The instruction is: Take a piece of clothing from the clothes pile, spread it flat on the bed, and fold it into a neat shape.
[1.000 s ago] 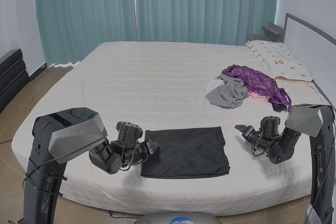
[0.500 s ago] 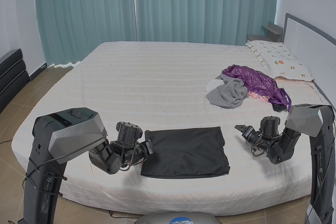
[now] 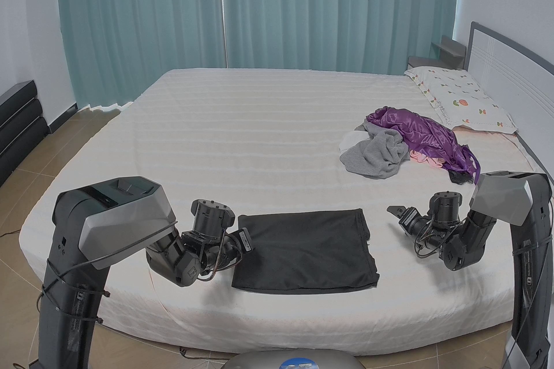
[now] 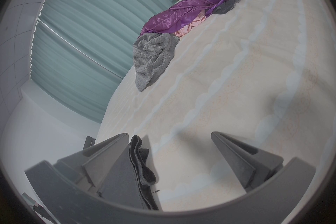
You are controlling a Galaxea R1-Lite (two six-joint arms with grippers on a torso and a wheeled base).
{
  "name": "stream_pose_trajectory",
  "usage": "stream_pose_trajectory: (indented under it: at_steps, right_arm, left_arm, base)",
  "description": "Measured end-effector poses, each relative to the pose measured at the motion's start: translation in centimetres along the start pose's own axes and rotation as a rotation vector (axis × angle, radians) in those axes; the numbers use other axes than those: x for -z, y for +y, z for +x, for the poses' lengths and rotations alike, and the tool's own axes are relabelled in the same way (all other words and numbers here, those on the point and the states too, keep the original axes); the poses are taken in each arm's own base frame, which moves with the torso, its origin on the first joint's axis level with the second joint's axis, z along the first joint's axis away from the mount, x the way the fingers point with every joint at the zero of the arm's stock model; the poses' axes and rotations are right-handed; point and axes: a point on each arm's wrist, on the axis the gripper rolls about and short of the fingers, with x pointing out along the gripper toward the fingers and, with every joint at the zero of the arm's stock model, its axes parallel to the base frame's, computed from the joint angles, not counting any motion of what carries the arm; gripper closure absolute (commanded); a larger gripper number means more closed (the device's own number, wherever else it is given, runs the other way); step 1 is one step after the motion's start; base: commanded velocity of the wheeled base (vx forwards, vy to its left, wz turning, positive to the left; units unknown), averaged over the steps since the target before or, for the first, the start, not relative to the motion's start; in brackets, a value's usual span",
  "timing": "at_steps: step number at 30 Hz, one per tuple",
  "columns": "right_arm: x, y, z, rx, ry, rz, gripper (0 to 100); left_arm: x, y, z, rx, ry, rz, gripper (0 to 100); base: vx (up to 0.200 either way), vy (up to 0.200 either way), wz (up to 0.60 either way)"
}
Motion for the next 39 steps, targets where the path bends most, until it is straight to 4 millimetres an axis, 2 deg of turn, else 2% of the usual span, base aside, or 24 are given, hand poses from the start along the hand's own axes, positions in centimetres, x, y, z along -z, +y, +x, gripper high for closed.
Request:
stream_pose_trajectory:
  at_steps: [9, 39]
  right_arm:
    - [0.01, 0.01, 0.00, -0.001, 0.000, 0.000, 0]
    - [0.02, 0.03, 0.00, -0.001, 0.000, 0.000, 0]
  left_arm:
    - [-0.08, 0.00, -0.03, 0.001, -0.003, -0.015, 100]
    - [-0.12, 0.75, -0.54, -0.078, -0.039, -0.047, 100]
  base:
    - [0.000, 0.000, 0.00]
    - [0.000, 0.200, 0.00]
